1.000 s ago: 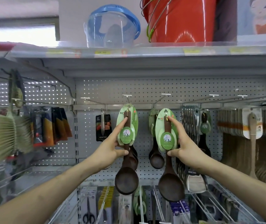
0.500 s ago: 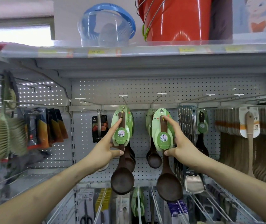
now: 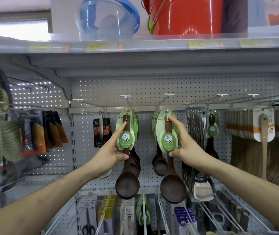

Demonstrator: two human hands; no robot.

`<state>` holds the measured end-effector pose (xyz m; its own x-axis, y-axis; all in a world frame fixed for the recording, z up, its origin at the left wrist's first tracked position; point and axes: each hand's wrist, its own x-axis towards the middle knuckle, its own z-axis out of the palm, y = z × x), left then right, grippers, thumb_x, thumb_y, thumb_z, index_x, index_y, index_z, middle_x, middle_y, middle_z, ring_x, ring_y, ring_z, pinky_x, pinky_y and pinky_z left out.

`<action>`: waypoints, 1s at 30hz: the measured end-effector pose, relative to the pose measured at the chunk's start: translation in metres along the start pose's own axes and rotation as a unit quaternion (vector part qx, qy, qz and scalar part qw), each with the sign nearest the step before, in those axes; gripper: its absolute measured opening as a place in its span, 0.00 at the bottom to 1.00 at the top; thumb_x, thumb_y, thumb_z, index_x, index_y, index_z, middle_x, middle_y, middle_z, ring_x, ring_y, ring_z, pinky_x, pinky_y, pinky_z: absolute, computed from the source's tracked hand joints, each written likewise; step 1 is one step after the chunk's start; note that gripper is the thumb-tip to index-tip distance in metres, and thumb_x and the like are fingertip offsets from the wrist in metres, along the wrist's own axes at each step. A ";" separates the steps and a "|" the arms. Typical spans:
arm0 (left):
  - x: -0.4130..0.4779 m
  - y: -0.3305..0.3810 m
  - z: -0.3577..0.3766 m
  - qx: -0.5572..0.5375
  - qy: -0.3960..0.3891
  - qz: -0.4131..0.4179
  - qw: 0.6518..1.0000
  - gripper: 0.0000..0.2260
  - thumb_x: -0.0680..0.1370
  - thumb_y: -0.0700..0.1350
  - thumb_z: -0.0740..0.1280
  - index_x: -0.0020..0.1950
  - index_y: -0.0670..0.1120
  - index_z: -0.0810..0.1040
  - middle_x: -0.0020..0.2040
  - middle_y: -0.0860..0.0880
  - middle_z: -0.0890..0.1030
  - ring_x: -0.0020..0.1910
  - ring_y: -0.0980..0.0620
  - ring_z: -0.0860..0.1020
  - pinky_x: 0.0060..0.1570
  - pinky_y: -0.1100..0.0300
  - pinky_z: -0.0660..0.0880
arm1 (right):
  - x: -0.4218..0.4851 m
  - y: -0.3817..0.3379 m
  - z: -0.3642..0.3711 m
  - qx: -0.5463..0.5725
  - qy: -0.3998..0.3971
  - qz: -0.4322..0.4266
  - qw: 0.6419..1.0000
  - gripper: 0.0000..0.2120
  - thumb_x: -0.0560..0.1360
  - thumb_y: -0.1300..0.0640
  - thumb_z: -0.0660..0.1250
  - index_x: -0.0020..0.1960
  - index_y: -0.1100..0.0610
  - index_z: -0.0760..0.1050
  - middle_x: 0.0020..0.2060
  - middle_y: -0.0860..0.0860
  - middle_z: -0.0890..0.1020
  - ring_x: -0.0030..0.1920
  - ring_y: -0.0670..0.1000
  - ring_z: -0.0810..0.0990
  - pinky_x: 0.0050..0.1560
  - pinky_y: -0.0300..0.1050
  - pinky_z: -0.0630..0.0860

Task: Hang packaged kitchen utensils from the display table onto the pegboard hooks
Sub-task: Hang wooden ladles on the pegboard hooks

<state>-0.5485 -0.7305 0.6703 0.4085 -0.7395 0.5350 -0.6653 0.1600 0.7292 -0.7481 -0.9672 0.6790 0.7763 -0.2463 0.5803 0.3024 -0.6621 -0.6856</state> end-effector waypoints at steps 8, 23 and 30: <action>0.030 -0.027 0.002 0.053 0.012 0.012 0.998 0.52 0.79 0.27 0.71 0.79 0.78 0.55 0.84 0.61 0.59 0.73 0.53 0.76 0.67 0.53 0.80 | 0.035 0.034 0.004 -0.009 0.041 0.028 0.999 0.59 0.70 0.78 0.71 0.81 0.28 0.55 0.75 0.47 0.65 0.70 0.55 0.75 0.64 0.57 0.82; 0.070 -0.079 0.007 0.053 0.040 0.033 0.997 0.50 0.79 0.29 0.72 0.82 0.75 0.55 0.78 0.75 0.61 0.71 0.59 0.77 0.60 0.65 0.80 | 0.084 0.095 0.026 -0.044 0.106 0.002 0.993 0.57 0.74 0.79 0.66 0.82 0.28 0.52 0.73 0.45 0.63 0.64 0.45 0.71 0.62 0.35 0.74; 0.062 -0.076 0.011 0.053 0.044 0.030 0.997 0.49 0.80 0.30 0.72 0.82 0.74 0.55 0.75 0.79 0.62 0.63 0.57 0.81 0.61 0.60 0.81 | 0.075 0.099 0.026 -0.067 0.115 0.007 0.991 0.57 0.75 0.78 0.68 0.83 0.28 0.51 0.72 0.44 0.62 0.67 0.43 0.66 0.60 0.29 0.72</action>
<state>-0.4792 -0.7954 0.6432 0.4158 -0.6694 0.6157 -0.7513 0.1287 0.6473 -0.6452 -1.0332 0.6429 0.6291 -0.4010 0.6659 0.2036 -0.7418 -0.6390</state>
